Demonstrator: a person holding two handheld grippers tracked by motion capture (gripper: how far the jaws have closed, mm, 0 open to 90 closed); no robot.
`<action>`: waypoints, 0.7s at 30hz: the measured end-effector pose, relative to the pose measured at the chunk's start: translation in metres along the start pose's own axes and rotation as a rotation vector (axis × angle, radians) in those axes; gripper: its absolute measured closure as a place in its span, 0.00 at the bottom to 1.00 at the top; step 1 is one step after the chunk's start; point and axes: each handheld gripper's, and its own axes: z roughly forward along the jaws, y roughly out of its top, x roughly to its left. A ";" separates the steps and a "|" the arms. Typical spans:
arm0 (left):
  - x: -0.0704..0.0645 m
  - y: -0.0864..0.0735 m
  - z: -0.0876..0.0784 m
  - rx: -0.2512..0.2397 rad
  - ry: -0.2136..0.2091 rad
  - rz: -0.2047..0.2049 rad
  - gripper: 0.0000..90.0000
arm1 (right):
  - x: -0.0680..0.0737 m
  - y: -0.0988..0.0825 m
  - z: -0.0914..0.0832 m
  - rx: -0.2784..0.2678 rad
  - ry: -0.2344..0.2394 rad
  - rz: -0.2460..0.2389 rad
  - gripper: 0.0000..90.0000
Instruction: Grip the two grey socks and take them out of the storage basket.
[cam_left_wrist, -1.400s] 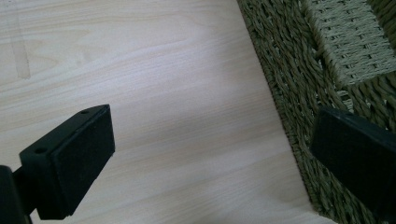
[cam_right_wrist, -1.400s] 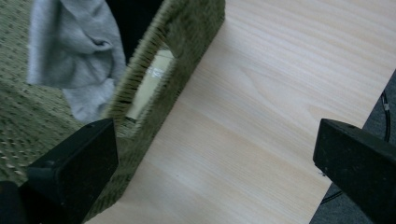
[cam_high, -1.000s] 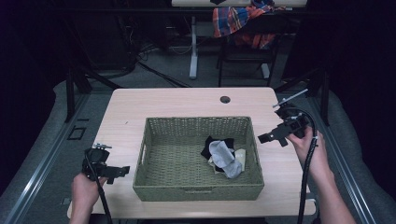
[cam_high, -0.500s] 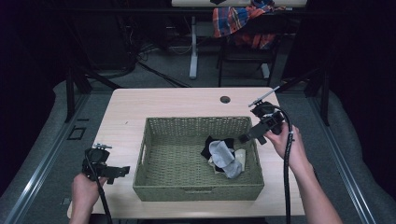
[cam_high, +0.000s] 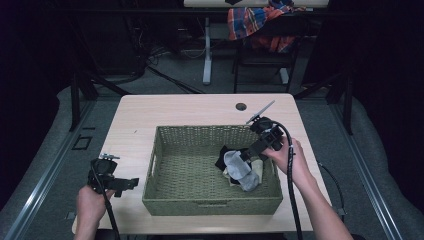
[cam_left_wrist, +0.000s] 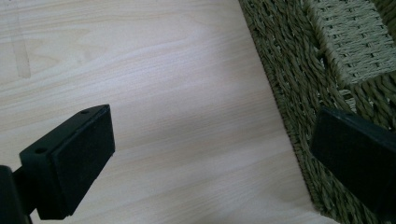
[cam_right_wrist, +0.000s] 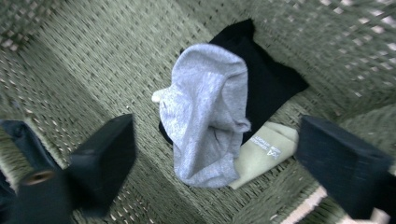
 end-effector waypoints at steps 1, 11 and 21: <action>0.000 0.000 0.000 0.000 0.000 0.000 0.00 | 0.001 0.000 0.003 0.024 -0.009 -0.014 0.17; 0.000 0.000 0.000 0.000 -0.002 -0.001 0.00 | 0.012 -0.001 0.027 0.078 -0.045 -0.057 0.47; 0.000 0.000 0.000 -0.001 -0.002 0.001 0.00 | 0.010 -0.004 0.037 0.118 -0.035 -0.075 0.74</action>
